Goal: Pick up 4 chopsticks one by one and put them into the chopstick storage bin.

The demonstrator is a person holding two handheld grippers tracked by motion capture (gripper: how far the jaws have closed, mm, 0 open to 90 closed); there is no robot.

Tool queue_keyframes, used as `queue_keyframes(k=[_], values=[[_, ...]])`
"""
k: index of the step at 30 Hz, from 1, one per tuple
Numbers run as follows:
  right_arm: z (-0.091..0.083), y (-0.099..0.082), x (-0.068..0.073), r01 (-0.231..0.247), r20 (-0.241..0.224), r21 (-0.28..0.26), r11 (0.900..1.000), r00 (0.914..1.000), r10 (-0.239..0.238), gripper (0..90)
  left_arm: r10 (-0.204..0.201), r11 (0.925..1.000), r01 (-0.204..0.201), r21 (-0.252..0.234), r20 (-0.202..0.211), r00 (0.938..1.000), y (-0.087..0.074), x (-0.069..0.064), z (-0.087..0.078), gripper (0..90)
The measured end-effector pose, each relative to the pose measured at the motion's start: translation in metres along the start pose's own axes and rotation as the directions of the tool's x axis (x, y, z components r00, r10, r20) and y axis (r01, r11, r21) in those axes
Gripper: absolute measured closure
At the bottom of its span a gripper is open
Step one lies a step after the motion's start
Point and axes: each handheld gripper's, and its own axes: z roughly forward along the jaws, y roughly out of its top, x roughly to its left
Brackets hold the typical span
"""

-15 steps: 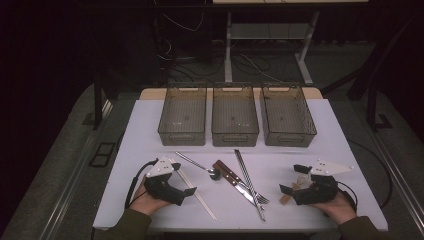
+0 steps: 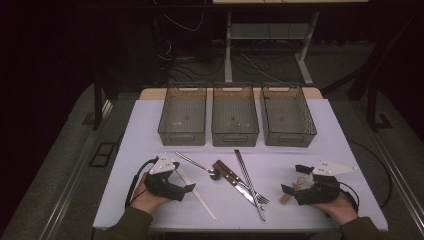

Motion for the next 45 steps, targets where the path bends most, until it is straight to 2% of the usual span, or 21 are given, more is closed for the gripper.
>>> queue_keyframes(k=[2, 3, 7, 11, 12, 13, 14, 15, 23, 24, 25, 27, 32, 36, 45], values=[[-0.001, 0.0, 0.0, 0.001, 0.002, -0.002, 1.0, 1.0, -0.001, 8.7, 0.005, 1.0, -0.005, -0.001, -0.028, 0.9996, 0.001, 0.002, -0.002, 9.1], [-0.001, 0.001, 0.0, -0.001, 0.008, -0.005, 1.0, 1.0, 0.001, 8.8, 0.006, 1.0, -0.006, -0.002, -0.037, 0.9993, 0.001, 0.003, -0.003, 14.2], [-0.002, 0.001, 0.001, 0.006, 0.015, 0.0, 1.0, 0.9999, -0.006, 8.7, 0.008, 0.9999, -0.009, -0.006, -0.077, 0.997, 0.001, 0.009, -0.007, 19.3], [-0.002, 0.0, 0.001, 0.002, 0.016, 0.002, 1.0, 0.9999, -0.002, 8.8, 0.011, 0.9999, -0.011, 0.006, -0.12, 0.9927, 0.002, 0.02, -0.009, 37.1], [-0.002, 0.0, 0.001, 0.002, 0.016, 0.004, 1.0, 0.9999, -0.002, 8.8, 0.006, 1.0, -0.006, 0.004, -0.129, 0.9916, 0.003, 0.022, -0.01, 41.0], [-0.002, 0.0, 0.001, 0.002, 0.016, 0.003, 1.0, 0.9999, -0.002, 8.7, -0.007, 0.9999, 0.009, 0.011, -0.157, 0.9876, 0.004, 0.027, -0.011, 44.5], [-0.002, 0.0, 0.001, 0.002, 0.017, 0.003, 1.0, 0.9998, -0.002, 8.8, -0.007, 0.9999, 0.009, 0.011, -0.157, 0.9876, 0.004, 0.027, -0.011, 48.0], [-0.002, 0.0, 0.001, 0.003, 0.017, 0.004, 1.0, 0.9998, -0.003, 8.8, -0.01, 0.9997, 0.014, 0.022, -0.176, 0.9844, 0.004, 0.033, -0.013, 51.7], [-0.003, -0.001, 0.001, 0.001, 0.02, 0.004, 1.0, 0.9998, -0.001, 8.8, -0.058, 0.9967, 0.068, 0.044, -0.209, 0.9763, -0.002, 0.051, -0.014, 78.4], [-0.003, -0.001, 0.001, 0.001, 0.02, 0.004, 1.0, 0.9998, -0.001, 8.8, -0.064, 0.9961, 0.076, 0.046, -0.217, 0.974, -0.003, 0.053, -0.014, 78.4], [-0.003, -0.001, 0.001, 0.002, 0.021, 0.006, 1.0, 0.9998, -0.002, 8.8, -0.072, 0.9947, 0.087, 0.056, -0.229, 0.9709, -0.004, 0.056, -0.014, 83.6], [-0.003, -0.001, 0.001, 0.002, 0.021, 0.006, 1.0, 0.9998, -0.002, 8.8, -0.093, 0.9913, 0.113, 0.067, -0.243, 0.9655, -0.007, 0.062, -0.013, 87.7], [-0.003, -0.001, 0.001, 0.0, 0.023, 0.006, 1.0, 0.9997, -0.001, 8.8, -0.106, 0.9889, 0.127, 0.077, -0.233, 0.9666, -0.009, 0.065, -0.009, 89.2], [-0.003, -0.001, 0.001, 0.002, 0.025, 0.007, 1.0, 0.9997, -0.002, 8.8, -0.088, 0.99, 0.11, 0.087, -0.227, 0.9698, -0.007, 0.062, -0.005, 89.2], [-0.003, -0.001, 0.001, 0.004, 0.027, 0.008, 1.0, 0.9996, -0.004, 8.8, -0.077, 0.9889, 0.105, 0.105, -0.241, 0.9675, -0.006, 0.063, 0.0, 89.2]])
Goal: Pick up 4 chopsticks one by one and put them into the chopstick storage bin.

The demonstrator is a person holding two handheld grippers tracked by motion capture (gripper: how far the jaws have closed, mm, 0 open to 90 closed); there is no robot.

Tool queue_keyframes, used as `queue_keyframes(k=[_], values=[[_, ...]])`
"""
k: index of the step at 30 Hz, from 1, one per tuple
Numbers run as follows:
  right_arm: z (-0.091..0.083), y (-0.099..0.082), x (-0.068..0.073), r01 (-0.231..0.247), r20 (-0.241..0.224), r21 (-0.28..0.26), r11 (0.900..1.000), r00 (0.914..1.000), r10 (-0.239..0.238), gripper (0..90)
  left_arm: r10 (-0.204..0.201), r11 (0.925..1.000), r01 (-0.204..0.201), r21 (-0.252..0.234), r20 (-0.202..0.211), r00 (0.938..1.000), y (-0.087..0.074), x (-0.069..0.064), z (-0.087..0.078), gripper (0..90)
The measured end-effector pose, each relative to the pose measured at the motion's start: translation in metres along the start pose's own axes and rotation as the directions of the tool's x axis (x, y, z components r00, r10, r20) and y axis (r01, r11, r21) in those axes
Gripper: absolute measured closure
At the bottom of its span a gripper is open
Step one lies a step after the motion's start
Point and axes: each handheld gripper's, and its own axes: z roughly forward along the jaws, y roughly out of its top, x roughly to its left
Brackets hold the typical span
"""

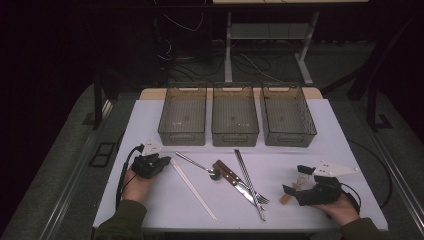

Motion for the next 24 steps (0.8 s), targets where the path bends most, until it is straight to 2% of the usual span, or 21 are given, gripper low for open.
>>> queue_keyframes(k=[3, 24], values=[[-0.0001, 0.0, 0.0, 0.0, 0.001, -0.001, 1.0, 1.0, 0.0, 8.8, 0.003, 0.9999, -0.003, 0.015, -0.002, 1.0, 0.0004, 0.0, 0.0023, 89.2], [-0.0002, -0.0001, 0.0001, 0.005, 0.005, -0.001, 1.0, 1.0, -0.005, 8.7, 0.0, 0.9999, 0.0, 0.015, 0.011, 0.9999, 0.0054, -0.0024, 0.0102, 89.3]])
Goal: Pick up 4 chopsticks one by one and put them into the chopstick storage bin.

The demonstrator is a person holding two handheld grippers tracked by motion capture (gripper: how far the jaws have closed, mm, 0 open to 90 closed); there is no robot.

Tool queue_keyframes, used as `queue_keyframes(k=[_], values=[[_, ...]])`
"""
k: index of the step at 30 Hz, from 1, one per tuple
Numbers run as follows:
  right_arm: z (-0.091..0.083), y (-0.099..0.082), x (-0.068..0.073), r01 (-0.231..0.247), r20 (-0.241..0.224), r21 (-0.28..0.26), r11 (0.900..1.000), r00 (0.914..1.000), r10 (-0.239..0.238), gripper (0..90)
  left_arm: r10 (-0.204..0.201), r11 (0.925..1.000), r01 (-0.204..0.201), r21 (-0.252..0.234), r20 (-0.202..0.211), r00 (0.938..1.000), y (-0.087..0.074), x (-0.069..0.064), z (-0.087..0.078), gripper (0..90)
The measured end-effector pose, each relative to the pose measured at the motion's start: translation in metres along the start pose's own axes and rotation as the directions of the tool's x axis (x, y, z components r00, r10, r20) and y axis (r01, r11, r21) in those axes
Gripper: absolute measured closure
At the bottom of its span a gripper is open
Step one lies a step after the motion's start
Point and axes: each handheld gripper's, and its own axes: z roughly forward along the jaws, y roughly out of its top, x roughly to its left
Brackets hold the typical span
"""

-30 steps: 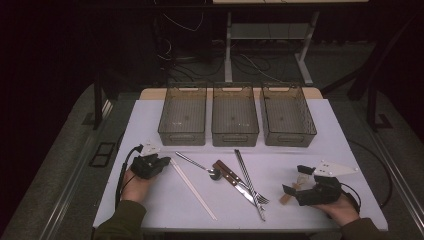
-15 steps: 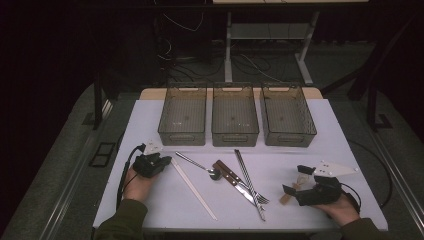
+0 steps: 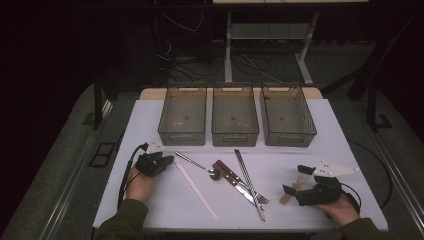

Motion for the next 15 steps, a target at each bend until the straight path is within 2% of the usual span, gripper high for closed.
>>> queue_keyframes(k=[15], values=[[0.0, 0.0, 0.0001, -0.002, 0.002, -0.001, 1.0, 1.0, 0.002, 8.8, 0.001, 1.0, -0.001, -0.005, 0.014, 0.9999, 0.0043, -0.0011, 0.0052, 89.2]])
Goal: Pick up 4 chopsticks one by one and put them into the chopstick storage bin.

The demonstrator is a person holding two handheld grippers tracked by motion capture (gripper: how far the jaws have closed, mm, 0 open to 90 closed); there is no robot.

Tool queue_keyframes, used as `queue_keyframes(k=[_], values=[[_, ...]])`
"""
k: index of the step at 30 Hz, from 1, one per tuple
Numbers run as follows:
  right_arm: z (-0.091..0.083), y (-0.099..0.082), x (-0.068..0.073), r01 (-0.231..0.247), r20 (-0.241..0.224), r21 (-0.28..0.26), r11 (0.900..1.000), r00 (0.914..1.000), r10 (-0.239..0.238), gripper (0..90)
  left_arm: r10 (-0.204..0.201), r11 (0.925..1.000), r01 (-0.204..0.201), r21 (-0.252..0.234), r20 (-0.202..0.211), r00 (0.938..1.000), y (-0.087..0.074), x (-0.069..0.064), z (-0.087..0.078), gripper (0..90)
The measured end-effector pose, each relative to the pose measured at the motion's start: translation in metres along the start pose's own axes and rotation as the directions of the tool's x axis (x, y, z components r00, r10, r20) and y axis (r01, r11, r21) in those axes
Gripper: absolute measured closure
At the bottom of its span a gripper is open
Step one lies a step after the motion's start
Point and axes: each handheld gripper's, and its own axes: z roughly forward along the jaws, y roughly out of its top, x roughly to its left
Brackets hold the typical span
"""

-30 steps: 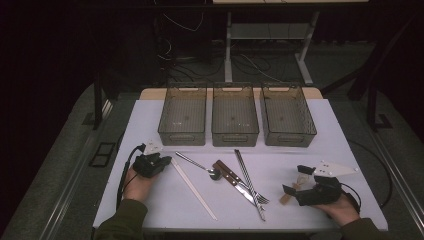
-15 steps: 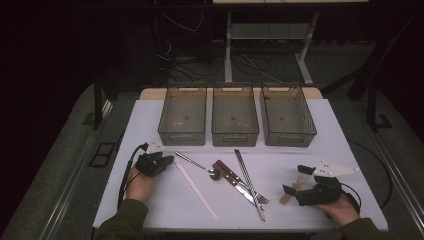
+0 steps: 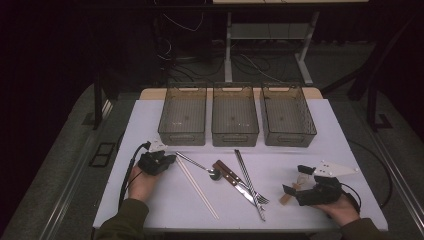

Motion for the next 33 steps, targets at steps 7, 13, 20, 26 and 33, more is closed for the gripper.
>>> queue_keyframes(k=[7, 13, 20, 26, 33], values=[[0.0, 0.0, 0.0, 0.0, 0.001, -0.001, 1.0, 1.0, 0.0, 8.8, -0.008, 1.0, 0.008, -0.003, -0.001, 1.0, 0.0, -0.001, -0.001, 86.9], [-0.001, 0.0, 0.0, 0.002, 0.002, -0.001, 1.0, 1.0, -0.002, 8.8, -0.028, 0.9994, 0.028, -0.02, 0.013, 0.9995, 0.003, -0.008, -0.008, 82.5], [-0.001, 0.0, 0.0, 0.002, 0.003, 0.0, 1.0, 1.0, -0.002, 8.8, 0.006, 0.9994, -0.003, -0.035, 0.08, 0.9968, 0.008, -0.03, -0.016, 82.0], [-0.001, 0.0, 0.0, 0.002, 0.002, 0.001, 1.0, 1.0, -0.002, 8.7, 0.065, 0.9979, -0.065, -0.008, 0.18, 0.9814, 0.011, -0.065, -0.016, 86.8], [-0.001, 0.0, 0.0, 0.002, 0.002, 0.0, 1.0, 1.0, -0.002, 8.8, 0.115, 0.991, -0.13, 0.033, 0.288, 0.9506, 0.012, -0.102, -0.007, 88.6]])
